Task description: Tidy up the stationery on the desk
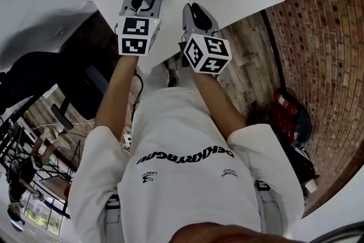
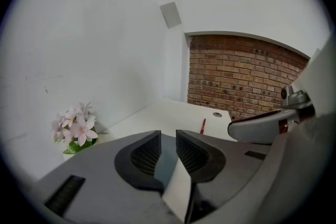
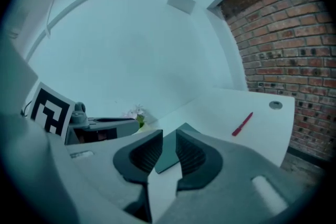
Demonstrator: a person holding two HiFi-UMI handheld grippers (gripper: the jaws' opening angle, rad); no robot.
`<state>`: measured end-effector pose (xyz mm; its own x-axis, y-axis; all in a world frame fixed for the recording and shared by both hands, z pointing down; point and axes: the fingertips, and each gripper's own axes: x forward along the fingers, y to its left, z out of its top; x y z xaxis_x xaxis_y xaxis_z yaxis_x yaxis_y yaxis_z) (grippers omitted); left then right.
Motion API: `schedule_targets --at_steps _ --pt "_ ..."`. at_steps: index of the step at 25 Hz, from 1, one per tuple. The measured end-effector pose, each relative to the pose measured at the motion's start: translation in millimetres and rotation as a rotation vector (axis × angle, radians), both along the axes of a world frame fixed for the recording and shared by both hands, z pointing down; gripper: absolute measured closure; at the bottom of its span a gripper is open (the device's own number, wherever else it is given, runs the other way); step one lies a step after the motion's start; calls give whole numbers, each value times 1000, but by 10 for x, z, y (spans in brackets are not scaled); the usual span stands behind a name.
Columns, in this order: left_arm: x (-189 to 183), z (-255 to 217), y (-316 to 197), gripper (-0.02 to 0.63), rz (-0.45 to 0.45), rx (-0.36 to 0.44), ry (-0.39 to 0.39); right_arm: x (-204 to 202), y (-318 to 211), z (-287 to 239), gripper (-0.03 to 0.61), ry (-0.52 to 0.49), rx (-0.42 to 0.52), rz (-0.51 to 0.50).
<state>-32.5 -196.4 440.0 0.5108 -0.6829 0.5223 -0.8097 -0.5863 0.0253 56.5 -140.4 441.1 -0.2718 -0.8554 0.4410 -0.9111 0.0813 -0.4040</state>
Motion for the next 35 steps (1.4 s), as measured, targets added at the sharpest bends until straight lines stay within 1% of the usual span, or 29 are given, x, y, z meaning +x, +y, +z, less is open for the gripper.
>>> schedule_targets --at_steps 6,9,13,18,22,26,29,31,35 --pt "-118 388 -416 509 75 -97 -23 -200 -289 390 477 -49 -83 61" --pt "-183 612 -633 500 103 -131 -52 -256 -432 616 472 -54 -129 90" --pt "-172 900 -874 474 147 -195 -61 -269 -600 920 449 -74 -189 135" --pt "-140 1245 -1118 466 205 -258 -99 -284 -743 1224 443 -92 -255 169" --pt "-173 1455 -1289 462 222 -303 -113 -365 -820 1453 437 -108 -312 185" --pt "-186 1611 -1397 457 245 -344 -130 -437 -885 1606 428 -113 -351 196" --pt "-154 1749 -1425 456 260 -393 -120 -451 -899 1722 425 -117 -381 206" --pt "-131 1847 -1442 456 258 -423 -117 -452 -898 1795 425 -125 -402 216" --pt "-138 1956 -1494 456 250 -447 -129 -487 -929 1865 425 -130 -420 222"
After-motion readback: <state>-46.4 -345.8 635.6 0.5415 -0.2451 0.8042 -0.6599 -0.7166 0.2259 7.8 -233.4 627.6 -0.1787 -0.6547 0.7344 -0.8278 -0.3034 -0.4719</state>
